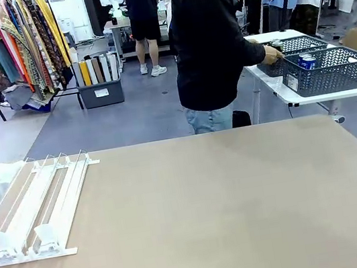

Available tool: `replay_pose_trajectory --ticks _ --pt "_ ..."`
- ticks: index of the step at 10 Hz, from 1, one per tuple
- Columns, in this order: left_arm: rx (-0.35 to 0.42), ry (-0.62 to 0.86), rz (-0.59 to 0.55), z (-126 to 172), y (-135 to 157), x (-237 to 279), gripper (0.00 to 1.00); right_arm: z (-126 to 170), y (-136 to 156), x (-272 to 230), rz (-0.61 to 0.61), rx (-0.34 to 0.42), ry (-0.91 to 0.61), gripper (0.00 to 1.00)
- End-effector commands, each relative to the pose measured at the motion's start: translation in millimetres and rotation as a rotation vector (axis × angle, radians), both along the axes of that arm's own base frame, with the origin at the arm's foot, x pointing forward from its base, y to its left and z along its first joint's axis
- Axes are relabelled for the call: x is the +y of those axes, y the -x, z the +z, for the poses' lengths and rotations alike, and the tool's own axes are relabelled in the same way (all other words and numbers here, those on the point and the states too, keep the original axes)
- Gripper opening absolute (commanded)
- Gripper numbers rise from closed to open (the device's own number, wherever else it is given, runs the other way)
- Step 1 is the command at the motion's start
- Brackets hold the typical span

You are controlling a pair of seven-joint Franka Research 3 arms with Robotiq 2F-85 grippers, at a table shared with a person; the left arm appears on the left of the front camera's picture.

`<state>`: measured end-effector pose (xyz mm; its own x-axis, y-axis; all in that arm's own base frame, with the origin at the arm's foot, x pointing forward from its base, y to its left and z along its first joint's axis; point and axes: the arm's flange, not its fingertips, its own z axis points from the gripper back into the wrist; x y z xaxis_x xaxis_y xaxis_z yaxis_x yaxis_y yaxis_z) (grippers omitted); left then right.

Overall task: Retrieve and store the cans from the dispenser.
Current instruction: Pick up one can from the Automatic Can Dispenser and place it in the middle of the table.

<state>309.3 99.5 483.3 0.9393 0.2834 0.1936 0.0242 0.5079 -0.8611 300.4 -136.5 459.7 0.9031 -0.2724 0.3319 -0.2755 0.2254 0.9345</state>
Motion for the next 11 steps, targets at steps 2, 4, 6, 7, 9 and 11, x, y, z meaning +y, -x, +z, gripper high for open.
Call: replay_pose_trajectory --ticks 2,4,6,7,9,11 --pt "-0.017 0.02 0.002 2.1 -0.8 -1.2 1.0 4.0 -1.5 1.5 -0.005 -0.015 -0.017 1.0" --pt "-0.017 0.02 0.002 2.1 -0.8 -1.2 1.0 4.0 -1.5 1.5 -0.005 -0.015 -0.017 1.0" --pt "-0.017 0.02 0.002 2.1 -0.8 -1.2 1.0 4.0 -1.5 1.5 -0.005 -0.015 -0.017 1.0" --pt "-0.017 0.02 0.002 2.1 -0.8 -1.2 1.0 4.0 -1.5 1.5 -0.005 -0.015 -0.017 1.0" --pt "-0.017 0.02 0.002 2.1 -0.8 -1.2 1.0 4.0 -1.5 1.5 -0.005 -0.015 -0.017 1.0" --pt "-0.017 0.02 0.002 2.1 -0.8 -1.2 1.0 4.0 -1.5 1.5 -0.005 -0.015 -0.017 1.0"
